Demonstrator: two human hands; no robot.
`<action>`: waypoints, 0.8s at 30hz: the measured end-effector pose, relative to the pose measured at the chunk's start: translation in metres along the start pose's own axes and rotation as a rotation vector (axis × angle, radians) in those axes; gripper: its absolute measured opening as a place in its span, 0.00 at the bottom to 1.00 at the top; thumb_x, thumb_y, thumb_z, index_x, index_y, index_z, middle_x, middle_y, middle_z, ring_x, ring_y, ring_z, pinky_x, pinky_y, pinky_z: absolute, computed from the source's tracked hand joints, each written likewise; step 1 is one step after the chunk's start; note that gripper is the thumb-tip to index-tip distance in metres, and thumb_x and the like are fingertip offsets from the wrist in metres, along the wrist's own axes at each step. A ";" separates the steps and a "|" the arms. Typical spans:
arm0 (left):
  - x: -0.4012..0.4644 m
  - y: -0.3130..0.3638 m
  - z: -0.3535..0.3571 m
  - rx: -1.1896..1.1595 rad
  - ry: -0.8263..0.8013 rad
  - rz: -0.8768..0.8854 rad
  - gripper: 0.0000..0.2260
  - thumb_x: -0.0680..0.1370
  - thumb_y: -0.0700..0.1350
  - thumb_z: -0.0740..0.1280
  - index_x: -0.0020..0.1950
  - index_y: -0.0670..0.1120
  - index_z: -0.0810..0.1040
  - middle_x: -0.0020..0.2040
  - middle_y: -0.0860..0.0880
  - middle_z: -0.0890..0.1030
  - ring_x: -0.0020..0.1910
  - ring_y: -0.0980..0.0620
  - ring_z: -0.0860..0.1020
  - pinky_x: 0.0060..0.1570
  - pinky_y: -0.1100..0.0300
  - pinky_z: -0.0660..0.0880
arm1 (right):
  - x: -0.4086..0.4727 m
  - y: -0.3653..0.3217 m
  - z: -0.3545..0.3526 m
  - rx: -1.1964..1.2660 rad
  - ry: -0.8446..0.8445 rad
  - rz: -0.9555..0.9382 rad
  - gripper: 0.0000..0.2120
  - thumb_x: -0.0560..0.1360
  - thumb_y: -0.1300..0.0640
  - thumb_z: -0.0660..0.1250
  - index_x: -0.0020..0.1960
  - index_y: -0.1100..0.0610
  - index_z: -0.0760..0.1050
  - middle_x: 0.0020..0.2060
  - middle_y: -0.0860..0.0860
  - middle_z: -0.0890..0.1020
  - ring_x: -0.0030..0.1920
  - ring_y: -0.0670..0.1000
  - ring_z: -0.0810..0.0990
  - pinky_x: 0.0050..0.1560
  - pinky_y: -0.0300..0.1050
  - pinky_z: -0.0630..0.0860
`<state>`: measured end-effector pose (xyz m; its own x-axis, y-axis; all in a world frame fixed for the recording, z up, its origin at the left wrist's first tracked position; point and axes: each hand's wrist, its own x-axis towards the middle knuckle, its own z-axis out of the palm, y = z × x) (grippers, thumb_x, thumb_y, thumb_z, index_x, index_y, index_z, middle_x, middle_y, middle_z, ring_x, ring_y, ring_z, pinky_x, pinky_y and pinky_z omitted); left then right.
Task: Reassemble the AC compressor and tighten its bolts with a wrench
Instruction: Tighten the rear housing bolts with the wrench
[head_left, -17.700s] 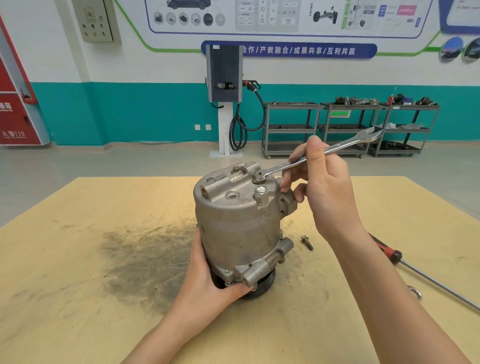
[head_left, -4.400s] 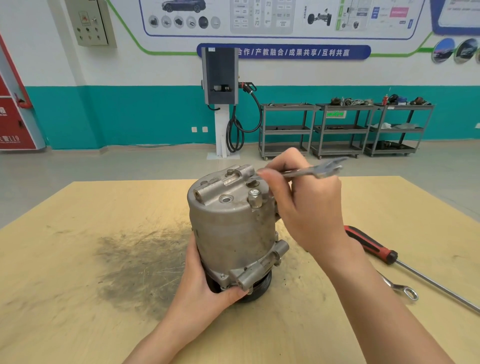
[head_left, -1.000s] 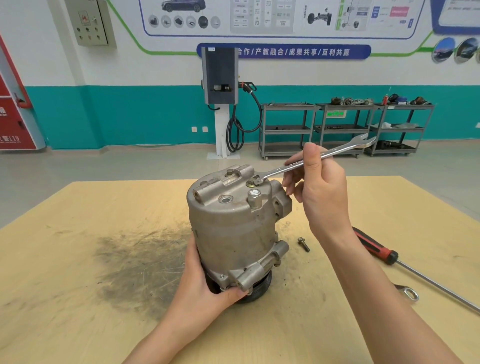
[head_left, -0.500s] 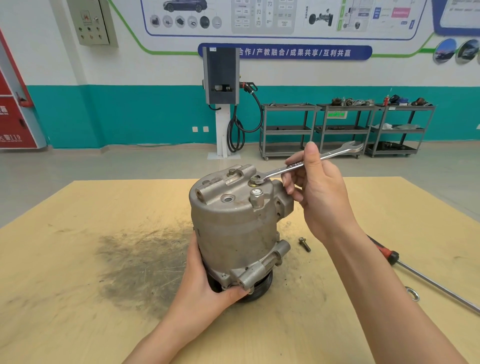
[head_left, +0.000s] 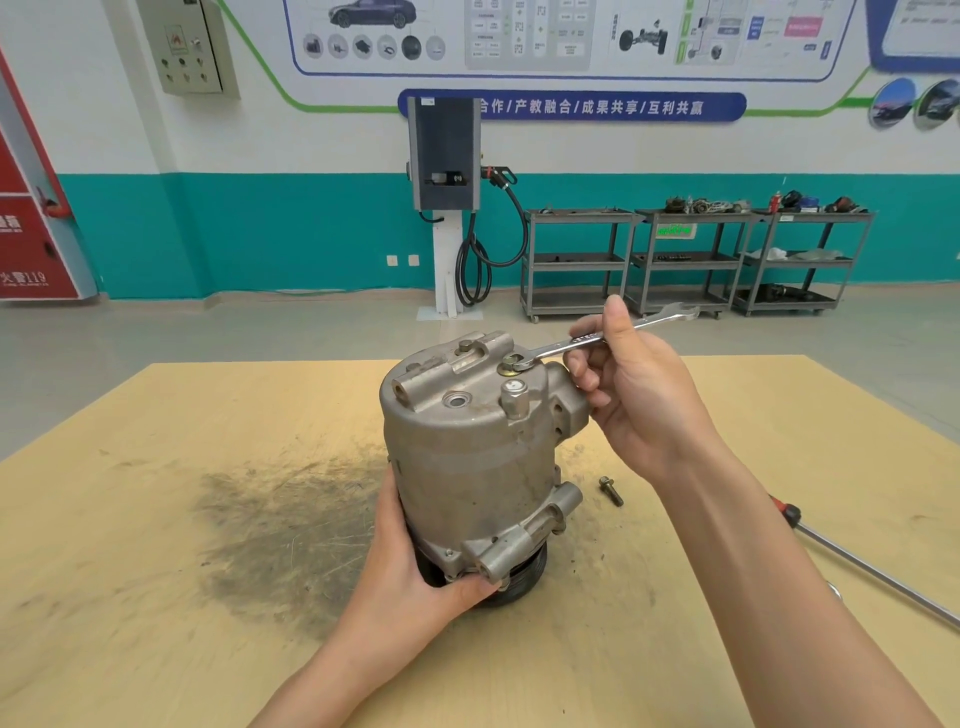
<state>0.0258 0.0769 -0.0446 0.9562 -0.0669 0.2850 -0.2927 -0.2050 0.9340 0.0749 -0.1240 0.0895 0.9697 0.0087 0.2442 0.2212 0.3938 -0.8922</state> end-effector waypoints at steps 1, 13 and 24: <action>0.000 -0.001 0.000 0.000 -0.001 0.004 0.52 0.56 0.65 0.80 0.69 0.72 0.49 0.62 0.76 0.67 0.64 0.74 0.68 0.53 0.81 0.66 | 0.000 0.000 0.000 -0.010 -0.006 -0.009 0.17 0.81 0.46 0.57 0.45 0.57 0.75 0.27 0.49 0.76 0.25 0.42 0.69 0.23 0.32 0.65; 0.000 -0.006 -0.001 0.010 0.001 0.007 0.55 0.58 0.60 0.80 0.75 0.66 0.48 0.63 0.74 0.68 0.65 0.72 0.69 0.55 0.80 0.67 | -0.004 0.002 0.007 -0.096 0.008 -0.178 0.19 0.83 0.47 0.54 0.42 0.57 0.75 0.25 0.49 0.76 0.24 0.44 0.69 0.24 0.32 0.66; 0.000 -0.006 0.000 0.005 0.005 0.003 0.56 0.57 0.60 0.80 0.75 0.63 0.48 0.62 0.76 0.68 0.64 0.73 0.68 0.54 0.81 0.66 | -0.005 0.006 0.010 -0.093 0.074 -0.260 0.21 0.84 0.50 0.54 0.38 0.57 0.74 0.23 0.50 0.75 0.23 0.45 0.70 0.24 0.33 0.66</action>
<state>0.0277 0.0783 -0.0506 0.9553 -0.0630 0.2889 -0.2957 -0.2096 0.9320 0.0709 -0.1129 0.0865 0.8835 -0.1501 0.4437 0.4684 0.2880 -0.8353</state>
